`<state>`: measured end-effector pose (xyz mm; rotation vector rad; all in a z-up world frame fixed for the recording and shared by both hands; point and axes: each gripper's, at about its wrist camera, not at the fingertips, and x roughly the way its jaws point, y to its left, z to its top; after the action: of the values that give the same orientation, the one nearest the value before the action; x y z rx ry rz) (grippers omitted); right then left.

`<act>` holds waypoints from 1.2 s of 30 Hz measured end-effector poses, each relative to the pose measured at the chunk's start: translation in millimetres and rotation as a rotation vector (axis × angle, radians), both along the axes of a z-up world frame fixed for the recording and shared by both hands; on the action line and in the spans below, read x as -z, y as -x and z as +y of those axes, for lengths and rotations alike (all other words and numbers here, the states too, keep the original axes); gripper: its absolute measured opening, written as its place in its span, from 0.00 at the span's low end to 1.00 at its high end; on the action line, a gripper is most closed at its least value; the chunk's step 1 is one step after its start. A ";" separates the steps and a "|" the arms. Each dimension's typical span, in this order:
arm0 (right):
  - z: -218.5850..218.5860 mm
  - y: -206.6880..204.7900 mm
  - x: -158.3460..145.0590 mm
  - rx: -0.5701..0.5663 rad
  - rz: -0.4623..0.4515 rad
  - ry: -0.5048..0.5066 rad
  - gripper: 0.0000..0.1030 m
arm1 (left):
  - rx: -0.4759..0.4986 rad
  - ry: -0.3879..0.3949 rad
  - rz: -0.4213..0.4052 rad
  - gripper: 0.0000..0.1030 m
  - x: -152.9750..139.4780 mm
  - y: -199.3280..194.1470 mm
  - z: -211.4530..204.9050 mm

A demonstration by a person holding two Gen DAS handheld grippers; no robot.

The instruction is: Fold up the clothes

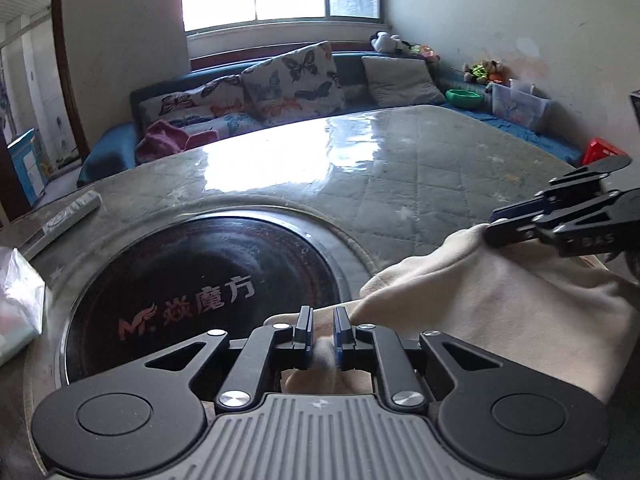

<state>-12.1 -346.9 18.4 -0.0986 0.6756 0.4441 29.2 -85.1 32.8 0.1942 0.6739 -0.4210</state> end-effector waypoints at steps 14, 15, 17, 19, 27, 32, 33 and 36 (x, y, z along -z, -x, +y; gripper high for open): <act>-19.9 23.3 0.4 0.040 0.050 -0.004 0.18 | 0.094 0.066 0.077 0.10 -6.9 -6.5 -37.6; -22.5 22.7 4.1 0.051 0.057 -0.014 0.16 | 0.086 0.062 0.084 0.10 -3.7 -10.2 -39.6; -25.3 23.8 5.3 0.055 0.051 -0.025 0.16 | 0.083 0.064 0.082 0.11 -3.5 -11.0 -41.3; -25.2 24.6 1.9 0.061 0.047 -0.024 0.16 | 0.082 0.060 0.082 0.11 -3.5 -10.7 -41.9; -0.6 1.1 0.2 0.028 0.042 0.001 0.16 | 0.081 0.045 0.079 0.12 -1.9 -10.7 -43.8; -3.9 3.7 -1.8 0.048 0.034 0.005 0.15 | 0.072 0.054 0.066 0.13 -8.0 -4.2 -41.3; -6.6 8.5 -5.2 0.048 0.028 0.005 0.16 | 0.071 0.057 0.062 0.13 -9.9 -2.1 -40.8; -11.7 23.5 -15.3 0.031 0.015 0.014 0.16 | 0.097 0.086 0.049 0.13 -17.2 13.8 -45.1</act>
<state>-35.6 -358.5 33.7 -0.0984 0.6943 0.4106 15.4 -130.2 50.0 0.1357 0.6944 -0.5483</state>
